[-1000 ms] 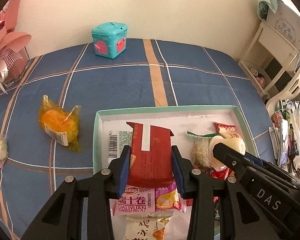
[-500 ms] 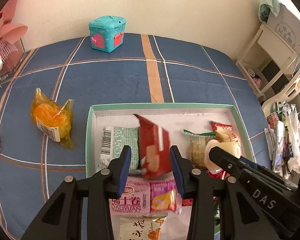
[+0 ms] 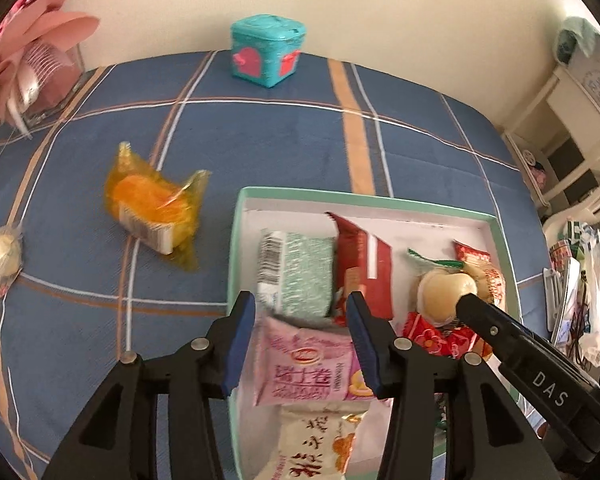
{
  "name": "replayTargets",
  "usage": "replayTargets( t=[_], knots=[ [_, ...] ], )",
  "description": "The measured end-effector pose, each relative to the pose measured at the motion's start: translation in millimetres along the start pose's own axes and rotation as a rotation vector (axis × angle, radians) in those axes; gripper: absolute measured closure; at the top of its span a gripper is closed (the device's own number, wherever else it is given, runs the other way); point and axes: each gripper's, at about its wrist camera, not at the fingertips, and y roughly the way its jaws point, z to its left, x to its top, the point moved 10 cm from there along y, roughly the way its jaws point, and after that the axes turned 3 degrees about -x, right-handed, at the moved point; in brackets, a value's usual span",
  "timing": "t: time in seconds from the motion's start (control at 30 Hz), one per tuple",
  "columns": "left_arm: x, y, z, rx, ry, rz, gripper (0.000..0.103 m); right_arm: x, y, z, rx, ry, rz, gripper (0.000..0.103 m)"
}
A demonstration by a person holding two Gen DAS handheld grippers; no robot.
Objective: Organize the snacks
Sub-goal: 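Open both tools to release the red box and bun in the tray, then move both tools back toward the wrapped bun and yellow pouch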
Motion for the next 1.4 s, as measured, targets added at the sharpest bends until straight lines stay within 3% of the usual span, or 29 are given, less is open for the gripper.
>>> replayTargets(
  t=[0.27,0.33,0.4,0.47,0.57,0.77,0.9,1.03,1.13,1.4],
  knots=[
    [-8,-11,28,0.041,-0.066,0.006,0.044,-11,-7,9,-0.046,-0.056,0.004,0.061],
    [-10,-13,35,0.068,-0.070,0.005,0.040,-15,-9,13,-0.057,-0.075,0.004,0.053],
    [-13,-16,44,0.096,-0.083,0.000,0.036,-19,-11,16,-0.069,-0.093,0.001,0.037],
    [-16,-19,51,0.114,-0.094,-0.003,0.033,-22,-11,19,-0.078,-0.107,0.000,0.034],
    [-21,-23,62,0.150,-0.098,-0.007,0.020,-29,-10,18,-0.103,-0.122,0.005,0.025],
    [-26,-31,83,0.198,-0.101,-0.018,0.014,-40,-9,21,-0.123,-0.149,0.002,0.014],
    [-28,-37,94,0.211,-0.111,-0.029,0.013,-46,-9,25,-0.120,-0.169,-0.001,0.000],
    [-30,-40,103,0.226,-0.114,-0.030,0.012,-51,-11,29,-0.111,-0.184,-0.015,0.000],
    [-31,-43,111,0.233,-0.125,-0.038,0.004,-52,-13,29,-0.104,-0.177,-0.022,0.000],
    [-33,-53,125,0.247,-0.126,-0.061,0.003,-55,-16,39,-0.092,-0.193,-0.058,0.000]
  ],
)
